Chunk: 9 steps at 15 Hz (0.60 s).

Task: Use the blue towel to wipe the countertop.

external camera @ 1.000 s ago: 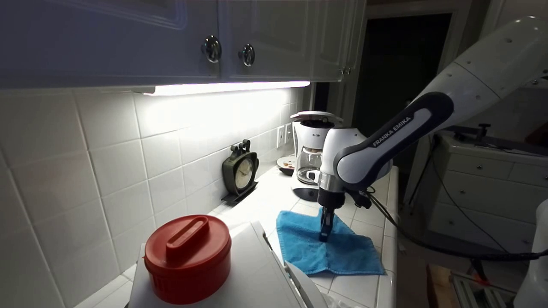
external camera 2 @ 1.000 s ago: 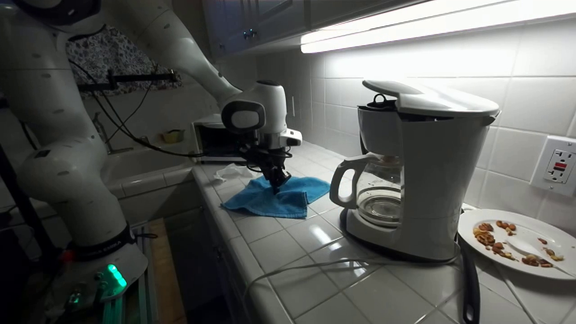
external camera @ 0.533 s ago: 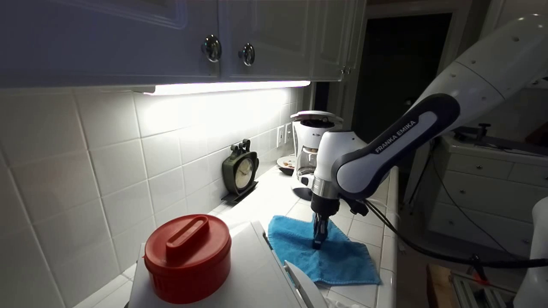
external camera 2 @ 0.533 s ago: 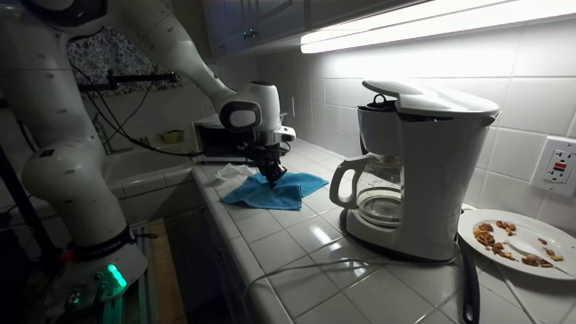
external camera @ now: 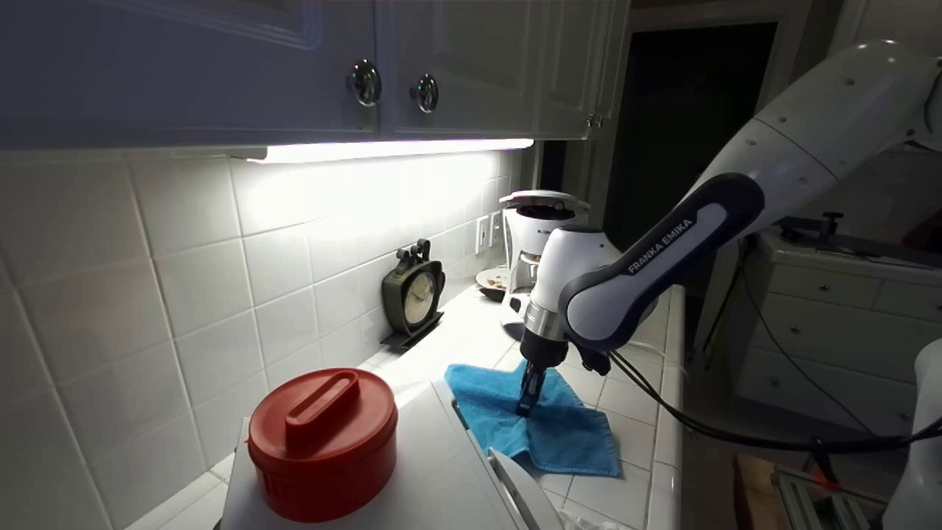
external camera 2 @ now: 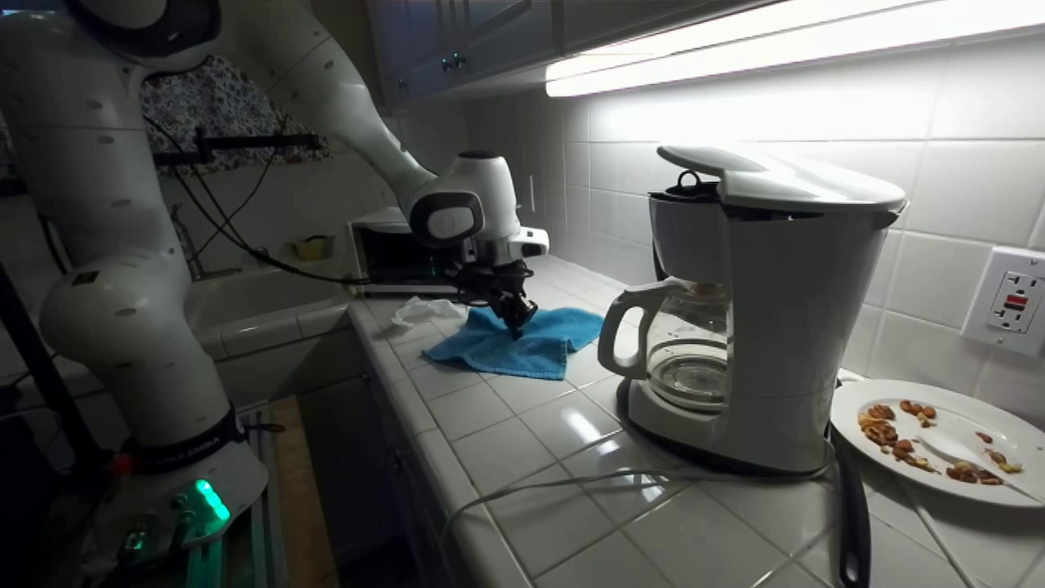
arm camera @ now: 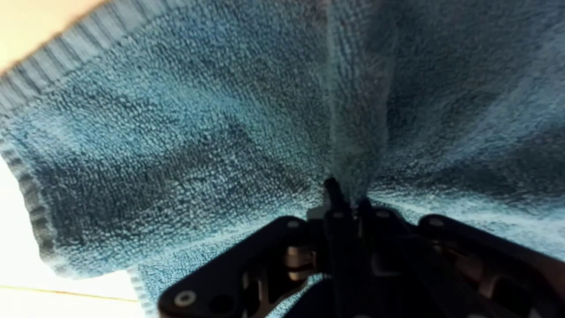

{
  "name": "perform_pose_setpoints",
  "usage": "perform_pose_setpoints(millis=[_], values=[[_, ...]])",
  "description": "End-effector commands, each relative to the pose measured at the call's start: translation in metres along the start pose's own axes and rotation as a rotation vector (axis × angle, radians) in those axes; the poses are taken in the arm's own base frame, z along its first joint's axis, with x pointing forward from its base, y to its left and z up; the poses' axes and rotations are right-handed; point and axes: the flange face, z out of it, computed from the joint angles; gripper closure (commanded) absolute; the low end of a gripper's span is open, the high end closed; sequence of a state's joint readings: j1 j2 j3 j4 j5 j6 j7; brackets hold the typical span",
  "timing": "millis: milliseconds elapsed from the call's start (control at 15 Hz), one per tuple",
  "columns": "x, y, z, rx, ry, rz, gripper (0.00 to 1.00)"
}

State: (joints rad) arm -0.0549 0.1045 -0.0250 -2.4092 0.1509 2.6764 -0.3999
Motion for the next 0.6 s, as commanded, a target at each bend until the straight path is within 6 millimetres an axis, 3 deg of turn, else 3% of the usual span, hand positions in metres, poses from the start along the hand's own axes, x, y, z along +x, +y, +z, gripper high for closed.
perform_pose_setpoints(millis=[0,200,467,533], values=[[0.001,0.03,0.006,-0.072,0.03,0.083,0.97],[-0.012,0.056,0.003,-0.122,0.017,0.14,0.97],[-0.025,0.073,-0.009,-0.151,-0.003,0.208,0.96],[-0.027,0.076,-0.017,-0.158,-0.006,0.227,0.71]])
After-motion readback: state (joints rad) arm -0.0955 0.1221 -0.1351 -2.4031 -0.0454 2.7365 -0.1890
